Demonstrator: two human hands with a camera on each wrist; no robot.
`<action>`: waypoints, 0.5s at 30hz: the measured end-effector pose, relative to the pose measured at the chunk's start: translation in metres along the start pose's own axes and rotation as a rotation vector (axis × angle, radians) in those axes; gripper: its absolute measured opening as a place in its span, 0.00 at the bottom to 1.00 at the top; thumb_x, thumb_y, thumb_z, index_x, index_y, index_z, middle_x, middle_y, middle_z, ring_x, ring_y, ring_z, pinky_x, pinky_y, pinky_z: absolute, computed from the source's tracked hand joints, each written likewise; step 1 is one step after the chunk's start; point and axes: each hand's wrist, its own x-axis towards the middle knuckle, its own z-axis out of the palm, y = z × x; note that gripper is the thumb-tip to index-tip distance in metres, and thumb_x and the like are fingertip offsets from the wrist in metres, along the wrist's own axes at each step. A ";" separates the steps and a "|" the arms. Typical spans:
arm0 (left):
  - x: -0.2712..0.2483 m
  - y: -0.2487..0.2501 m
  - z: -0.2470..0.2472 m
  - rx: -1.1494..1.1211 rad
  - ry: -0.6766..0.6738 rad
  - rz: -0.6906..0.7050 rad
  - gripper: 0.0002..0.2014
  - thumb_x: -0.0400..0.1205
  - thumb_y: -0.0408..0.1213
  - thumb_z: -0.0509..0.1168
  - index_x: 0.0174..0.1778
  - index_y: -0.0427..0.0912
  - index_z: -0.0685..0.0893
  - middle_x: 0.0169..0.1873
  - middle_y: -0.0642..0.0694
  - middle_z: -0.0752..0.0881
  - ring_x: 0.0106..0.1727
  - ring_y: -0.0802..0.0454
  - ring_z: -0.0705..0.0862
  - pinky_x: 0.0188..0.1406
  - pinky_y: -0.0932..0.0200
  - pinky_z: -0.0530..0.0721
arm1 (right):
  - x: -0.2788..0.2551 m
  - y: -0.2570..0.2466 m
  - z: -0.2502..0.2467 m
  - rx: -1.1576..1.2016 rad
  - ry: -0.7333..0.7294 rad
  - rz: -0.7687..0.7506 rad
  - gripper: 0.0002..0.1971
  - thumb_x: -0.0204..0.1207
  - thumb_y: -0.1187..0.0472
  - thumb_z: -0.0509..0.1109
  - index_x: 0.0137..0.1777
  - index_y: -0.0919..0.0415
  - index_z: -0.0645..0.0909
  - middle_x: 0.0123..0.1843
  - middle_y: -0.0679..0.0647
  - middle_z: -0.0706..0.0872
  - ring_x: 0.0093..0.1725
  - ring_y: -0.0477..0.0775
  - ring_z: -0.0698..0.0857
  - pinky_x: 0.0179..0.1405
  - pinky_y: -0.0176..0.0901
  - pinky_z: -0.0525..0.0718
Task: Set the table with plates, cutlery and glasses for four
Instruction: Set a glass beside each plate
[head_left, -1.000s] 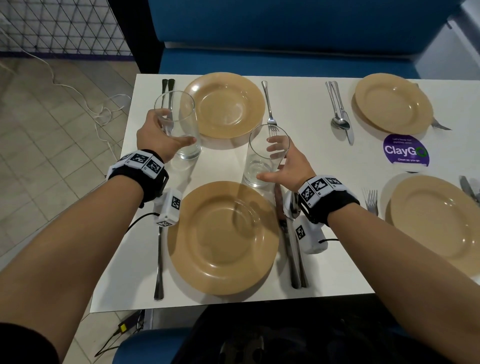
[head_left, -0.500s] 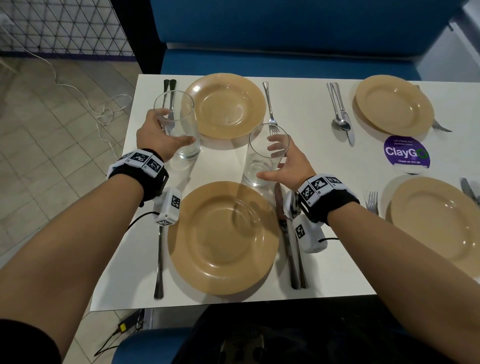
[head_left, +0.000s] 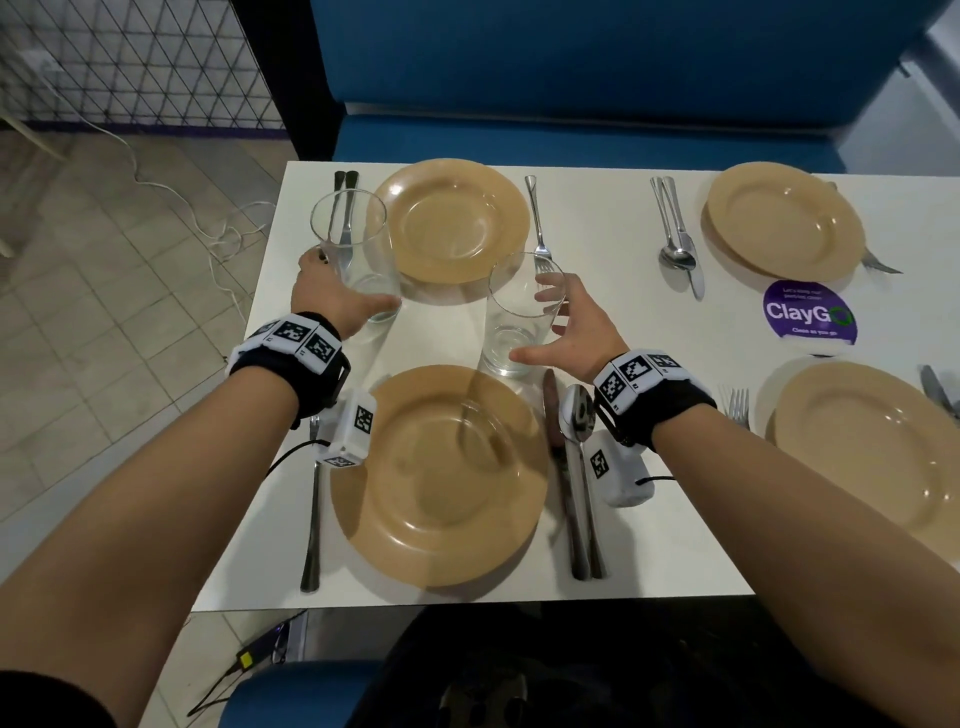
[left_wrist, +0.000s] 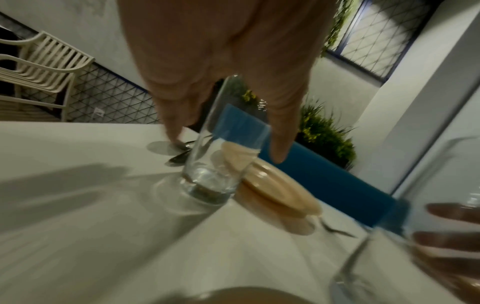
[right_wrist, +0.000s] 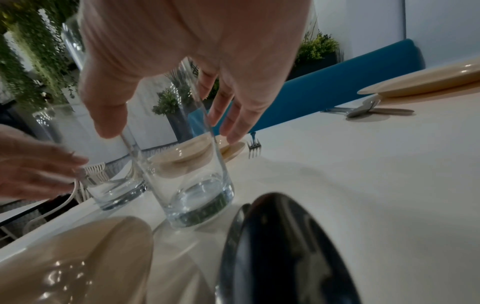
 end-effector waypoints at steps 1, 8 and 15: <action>-0.006 0.004 -0.002 0.100 -0.043 -0.042 0.46 0.69 0.49 0.78 0.76 0.32 0.62 0.72 0.39 0.74 0.71 0.42 0.75 0.62 0.55 0.75 | 0.000 -0.001 -0.004 -0.007 -0.002 -0.005 0.44 0.57 0.61 0.85 0.72 0.52 0.65 0.66 0.51 0.76 0.62 0.49 0.76 0.60 0.39 0.77; -0.066 0.064 -0.017 0.500 -0.288 0.049 0.21 0.78 0.54 0.66 0.49 0.35 0.86 0.40 0.46 0.89 0.38 0.48 0.85 0.40 0.57 0.83 | -0.015 0.005 -0.063 -0.064 -0.015 -0.078 0.46 0.59 0.58 0.85 0.74 0.53 0.64 0.69 0.50 0.74 0.66 0.46 0.73 0.64 0.38 0.72; -0.155 0.190 0.040 0.099 -0.324 0.364 0.09 0.79 0.46 0.69 0.44 0.43 0.85 0.37 0.48 0.89 0.37 0.53 0.85 0.41 0.57 0.85 | -0.030 0.037 -0.173 -0.015 0.126 -0.131 0.36 0.65 0.55 0.81 0.72 0.54 0.69 0.67 0.52 0.77 0.65 0.47 0.76 0.68 0.40 0.74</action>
